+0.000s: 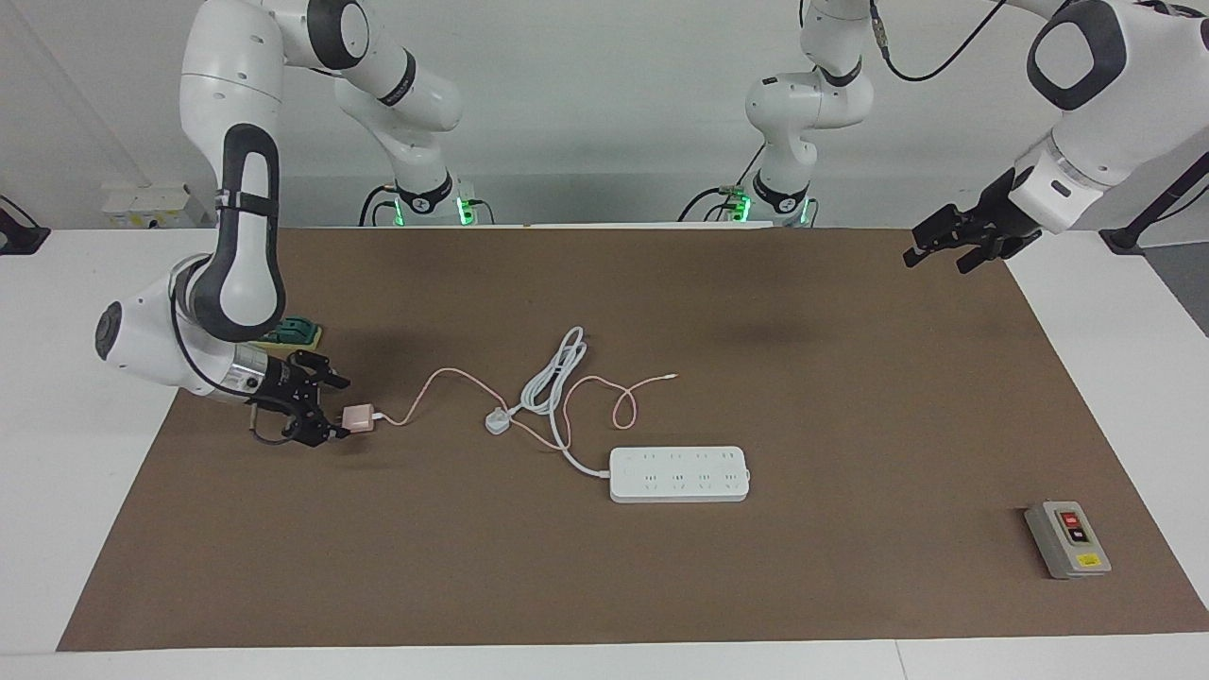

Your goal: Plug charger into power strip

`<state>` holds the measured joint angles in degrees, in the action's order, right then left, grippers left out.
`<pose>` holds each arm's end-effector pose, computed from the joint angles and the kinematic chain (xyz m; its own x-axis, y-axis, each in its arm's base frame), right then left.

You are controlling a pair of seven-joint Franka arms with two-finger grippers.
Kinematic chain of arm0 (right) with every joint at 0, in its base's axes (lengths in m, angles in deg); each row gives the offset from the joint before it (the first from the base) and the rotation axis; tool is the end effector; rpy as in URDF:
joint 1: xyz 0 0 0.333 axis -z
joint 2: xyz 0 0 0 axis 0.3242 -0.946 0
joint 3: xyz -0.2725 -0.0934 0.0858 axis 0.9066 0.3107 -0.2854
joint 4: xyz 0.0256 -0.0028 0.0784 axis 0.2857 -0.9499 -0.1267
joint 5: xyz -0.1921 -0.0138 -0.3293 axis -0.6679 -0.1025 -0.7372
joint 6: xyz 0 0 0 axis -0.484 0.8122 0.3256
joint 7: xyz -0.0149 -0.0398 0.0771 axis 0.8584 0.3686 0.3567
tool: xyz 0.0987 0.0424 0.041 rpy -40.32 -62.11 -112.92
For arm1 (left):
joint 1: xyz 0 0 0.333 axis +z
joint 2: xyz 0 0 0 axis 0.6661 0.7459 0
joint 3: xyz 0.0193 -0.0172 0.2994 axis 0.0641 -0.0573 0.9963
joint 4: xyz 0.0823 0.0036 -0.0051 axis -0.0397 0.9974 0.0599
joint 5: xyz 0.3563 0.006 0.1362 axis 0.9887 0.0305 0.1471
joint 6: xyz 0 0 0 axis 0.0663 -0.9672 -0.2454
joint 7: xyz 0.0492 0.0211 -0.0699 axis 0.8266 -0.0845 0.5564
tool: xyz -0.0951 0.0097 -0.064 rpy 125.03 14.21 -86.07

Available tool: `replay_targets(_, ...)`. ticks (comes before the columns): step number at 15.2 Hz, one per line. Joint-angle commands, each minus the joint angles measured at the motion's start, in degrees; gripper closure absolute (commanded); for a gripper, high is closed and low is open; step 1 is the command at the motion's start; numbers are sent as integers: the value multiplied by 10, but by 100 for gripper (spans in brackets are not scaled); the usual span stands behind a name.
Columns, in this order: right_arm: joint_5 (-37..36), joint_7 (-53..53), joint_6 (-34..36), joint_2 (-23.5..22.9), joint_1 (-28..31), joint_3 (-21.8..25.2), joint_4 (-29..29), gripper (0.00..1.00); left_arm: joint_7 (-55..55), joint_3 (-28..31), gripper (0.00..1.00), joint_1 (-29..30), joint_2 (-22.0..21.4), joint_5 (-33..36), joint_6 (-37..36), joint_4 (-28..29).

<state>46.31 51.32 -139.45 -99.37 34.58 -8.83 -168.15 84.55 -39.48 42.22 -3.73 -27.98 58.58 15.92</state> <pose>0.5878 -0.1141 0.2647 0.1568 -0.8407 -0.5183 -0.9787 -0.2025 0.0325 0.5350 0.0115 0.5572 0.9890 -0.0283 -0.1452 0.0177 -0.9518 0.3062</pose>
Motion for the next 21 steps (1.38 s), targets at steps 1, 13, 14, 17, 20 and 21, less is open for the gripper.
replay_targets(1, 18, -26, -5, -9, 8, -6, 2, 0, -10, -1, 0, 6, -17, -50, 19, 36)
replay_targets(13, 35, -37, -51, -21, 1, -7, -5, 5, -38, -1, 0, 17, -23, -249, 55, 127)
replay_targets(14, 37, -37, -52, -21, -1, -7, -5, 11, -41, -1, 0, 17, -22, -268, 52, 130)
replay_targets(17, 38, -44, -64, -20, -3, -6, -14, 53, -44, -2, 0, 29, -23, -343, 49, 158)
replay_targets(20, 38, -48, -72, -18, -9, -6, -20, 100, -45, -1, 0, 30, -16, -415, 45, 177)
replay_targets(21, 37, -48, -73, -18, -15, -6, -20, 100, -53, -1, 0, 29, -16, -432, 46, 186)
